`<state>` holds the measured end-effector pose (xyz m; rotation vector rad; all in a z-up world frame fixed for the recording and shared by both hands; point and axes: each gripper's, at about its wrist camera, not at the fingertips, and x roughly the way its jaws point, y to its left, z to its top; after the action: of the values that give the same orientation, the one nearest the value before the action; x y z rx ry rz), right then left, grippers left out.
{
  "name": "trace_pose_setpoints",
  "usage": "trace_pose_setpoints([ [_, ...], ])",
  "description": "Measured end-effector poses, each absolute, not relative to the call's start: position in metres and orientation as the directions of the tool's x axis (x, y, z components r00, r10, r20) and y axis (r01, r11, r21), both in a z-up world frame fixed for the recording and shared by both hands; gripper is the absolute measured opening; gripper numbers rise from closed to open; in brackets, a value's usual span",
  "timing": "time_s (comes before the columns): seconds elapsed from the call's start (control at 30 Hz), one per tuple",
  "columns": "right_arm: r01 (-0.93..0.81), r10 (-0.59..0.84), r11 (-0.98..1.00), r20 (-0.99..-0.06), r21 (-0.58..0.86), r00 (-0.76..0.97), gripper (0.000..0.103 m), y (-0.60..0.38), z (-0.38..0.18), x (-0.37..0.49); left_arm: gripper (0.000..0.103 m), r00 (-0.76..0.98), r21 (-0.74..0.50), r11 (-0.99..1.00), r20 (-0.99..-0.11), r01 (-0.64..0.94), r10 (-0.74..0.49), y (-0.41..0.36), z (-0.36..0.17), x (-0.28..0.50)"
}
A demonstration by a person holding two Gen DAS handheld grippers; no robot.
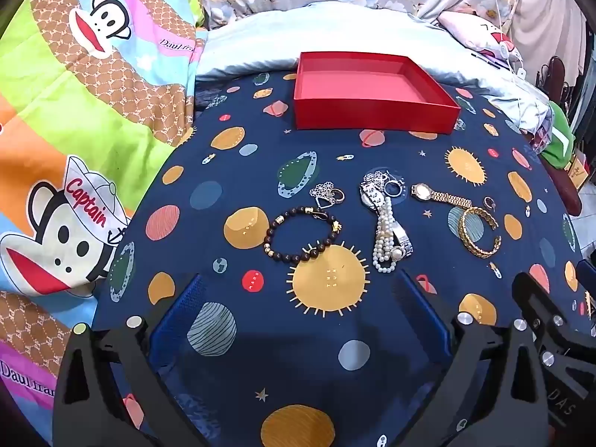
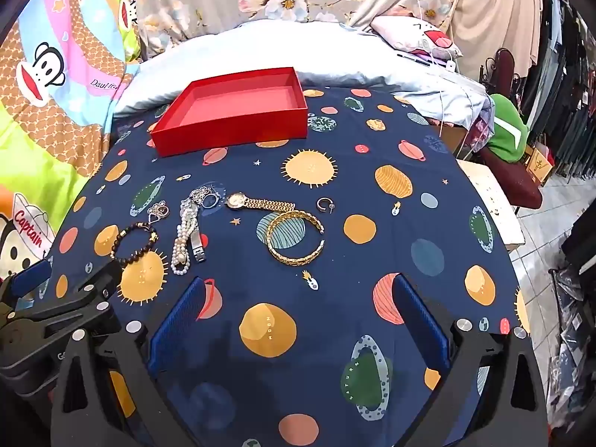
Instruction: Organize jewelry
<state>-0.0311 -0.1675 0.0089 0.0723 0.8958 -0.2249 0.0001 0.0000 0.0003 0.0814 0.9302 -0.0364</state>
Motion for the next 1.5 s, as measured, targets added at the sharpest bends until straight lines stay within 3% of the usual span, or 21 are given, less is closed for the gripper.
trace_pose_setpoints([
  [0.53, 0.228, -0.161, 0.973, -0.783, -0.026, 0.601, 0.098, -0.169, 0.007, -0.032, 0.097, 0.617, 0.105, 0.992, -0.786, 0.068, 0.041, -0.005, 0.003, -0.002],
  [1.5, 0.234, -0.167, 0.972, -0.779, -0.027, 0.604, 0.098, -0.166, 0.008, -0.032, 0.097, 0.605, 0.079, 0.994, -0.796, 0.072, 0.020, -0.005, -0.001, -0.001],
])
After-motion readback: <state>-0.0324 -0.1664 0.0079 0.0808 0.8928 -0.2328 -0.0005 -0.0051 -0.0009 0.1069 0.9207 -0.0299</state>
